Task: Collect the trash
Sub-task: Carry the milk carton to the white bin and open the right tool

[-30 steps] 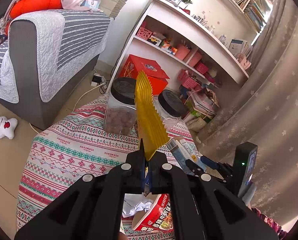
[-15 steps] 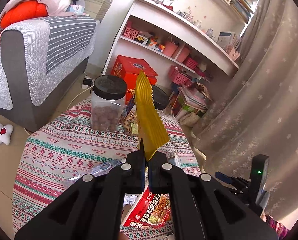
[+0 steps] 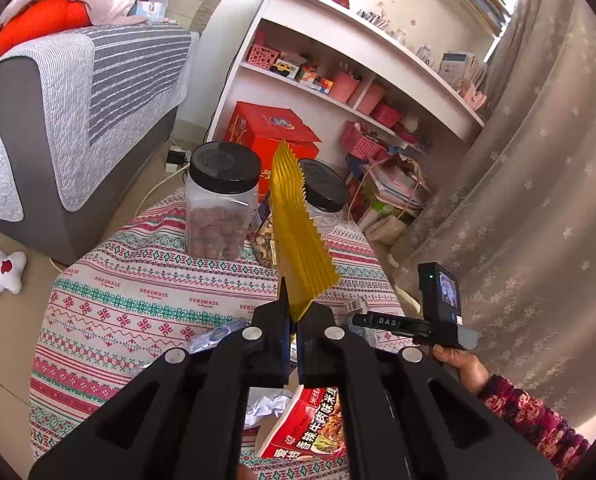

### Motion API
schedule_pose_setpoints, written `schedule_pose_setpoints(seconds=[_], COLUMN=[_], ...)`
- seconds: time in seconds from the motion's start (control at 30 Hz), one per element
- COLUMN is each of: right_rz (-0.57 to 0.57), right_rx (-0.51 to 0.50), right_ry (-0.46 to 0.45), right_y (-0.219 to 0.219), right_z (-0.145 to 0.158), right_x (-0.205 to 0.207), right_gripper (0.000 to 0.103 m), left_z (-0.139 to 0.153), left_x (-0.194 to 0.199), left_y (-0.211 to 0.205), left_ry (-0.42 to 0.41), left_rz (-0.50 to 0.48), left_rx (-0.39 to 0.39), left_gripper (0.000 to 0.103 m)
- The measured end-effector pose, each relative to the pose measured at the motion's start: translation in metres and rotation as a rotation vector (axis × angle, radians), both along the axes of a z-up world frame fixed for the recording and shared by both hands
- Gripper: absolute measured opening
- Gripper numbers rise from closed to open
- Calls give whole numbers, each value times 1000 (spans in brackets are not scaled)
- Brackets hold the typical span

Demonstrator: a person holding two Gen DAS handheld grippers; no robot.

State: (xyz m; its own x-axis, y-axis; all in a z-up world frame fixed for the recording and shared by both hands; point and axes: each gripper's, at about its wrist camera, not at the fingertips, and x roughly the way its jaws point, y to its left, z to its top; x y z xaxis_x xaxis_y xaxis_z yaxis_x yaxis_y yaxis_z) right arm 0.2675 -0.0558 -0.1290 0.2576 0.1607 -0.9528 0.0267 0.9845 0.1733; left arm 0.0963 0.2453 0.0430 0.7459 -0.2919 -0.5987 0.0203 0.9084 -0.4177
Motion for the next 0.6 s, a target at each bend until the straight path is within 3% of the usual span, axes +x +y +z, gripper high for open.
schedule_pose_setpoints(seconds=[0.1,0.2,0.37,0.6], right_rz=[7,43,59,73], right_rx=[13,-4,-30,28], right_ry=[13,9,-85,-275], right_y=[2,9,23,33], right_z=[-10,-14,8,84], right_x=[-1,-3,-15,-39], right_gripper=[92,56,55,55], left_z=[-3,-4,-3,1], left_x=[2,2,0,-4], left_y=[2,3,7,9], left_ry=[7,11,5,-11], left_rz=[-5,-2,13,33], left_rx=[-1,-5,-11,-19], left_gripper=[2,2,2,2])
